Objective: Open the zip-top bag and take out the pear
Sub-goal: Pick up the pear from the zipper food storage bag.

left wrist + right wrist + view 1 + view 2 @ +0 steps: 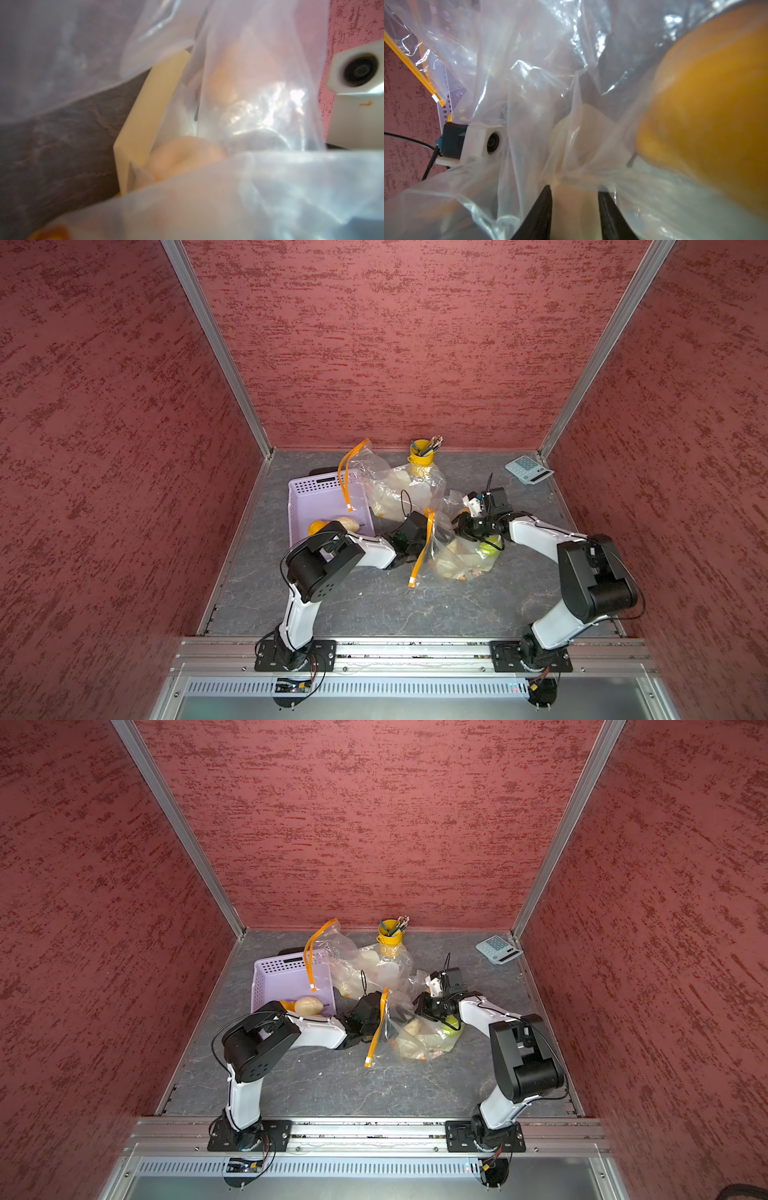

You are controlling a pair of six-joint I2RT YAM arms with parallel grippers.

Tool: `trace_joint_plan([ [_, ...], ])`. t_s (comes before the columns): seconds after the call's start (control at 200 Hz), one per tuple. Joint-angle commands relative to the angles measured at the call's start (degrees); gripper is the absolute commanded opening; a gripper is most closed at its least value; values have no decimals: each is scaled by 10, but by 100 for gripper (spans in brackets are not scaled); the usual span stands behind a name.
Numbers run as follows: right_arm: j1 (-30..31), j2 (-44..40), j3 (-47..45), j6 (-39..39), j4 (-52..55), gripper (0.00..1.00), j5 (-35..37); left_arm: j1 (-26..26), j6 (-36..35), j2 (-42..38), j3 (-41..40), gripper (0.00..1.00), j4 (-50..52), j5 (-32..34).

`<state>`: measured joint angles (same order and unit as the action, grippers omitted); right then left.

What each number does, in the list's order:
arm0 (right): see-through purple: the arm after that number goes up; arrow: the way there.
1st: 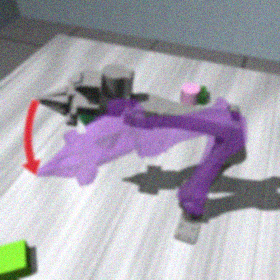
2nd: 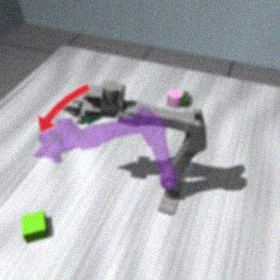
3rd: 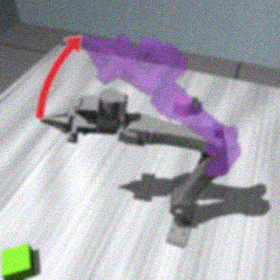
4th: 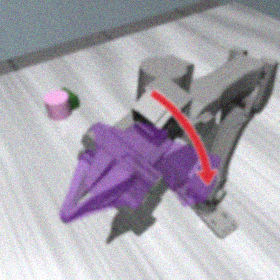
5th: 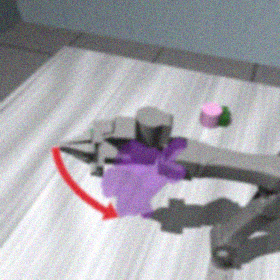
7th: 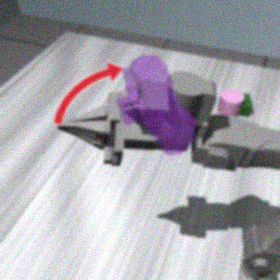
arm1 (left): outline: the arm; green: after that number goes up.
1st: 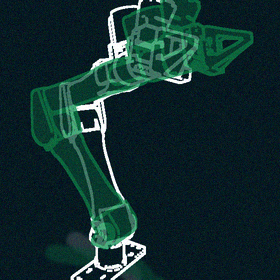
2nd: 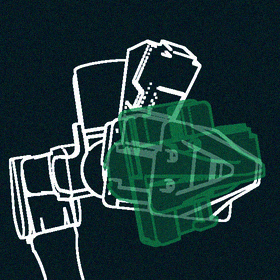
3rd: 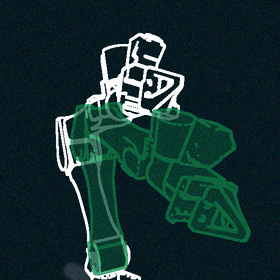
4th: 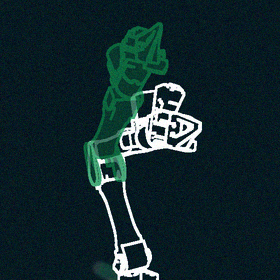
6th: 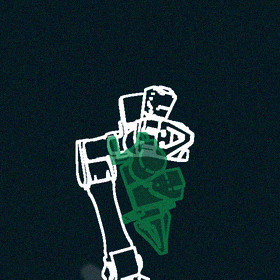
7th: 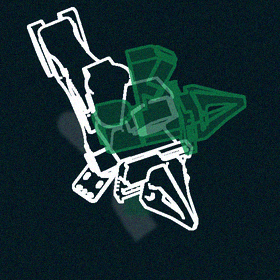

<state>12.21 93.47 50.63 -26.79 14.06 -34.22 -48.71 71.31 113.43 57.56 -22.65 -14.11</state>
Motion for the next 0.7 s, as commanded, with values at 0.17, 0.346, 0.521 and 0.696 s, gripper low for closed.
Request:
trace_joint_plan([
  [0.17,-29,-28,32,1,80,25,39,14,15,-61,-23,61,-55,-47],
  [0.346,-44,-32,38,7,93,12,73,22,9,-94,-27,63,-18,-84],
  [0.521,-64,-35,44,16,118,10,133,37,-15,-137,-36,64,33,-122],
  [0.696,-86,-21,52,31,135,10,173,60,-35,-188,-62,64,75,-140],
])
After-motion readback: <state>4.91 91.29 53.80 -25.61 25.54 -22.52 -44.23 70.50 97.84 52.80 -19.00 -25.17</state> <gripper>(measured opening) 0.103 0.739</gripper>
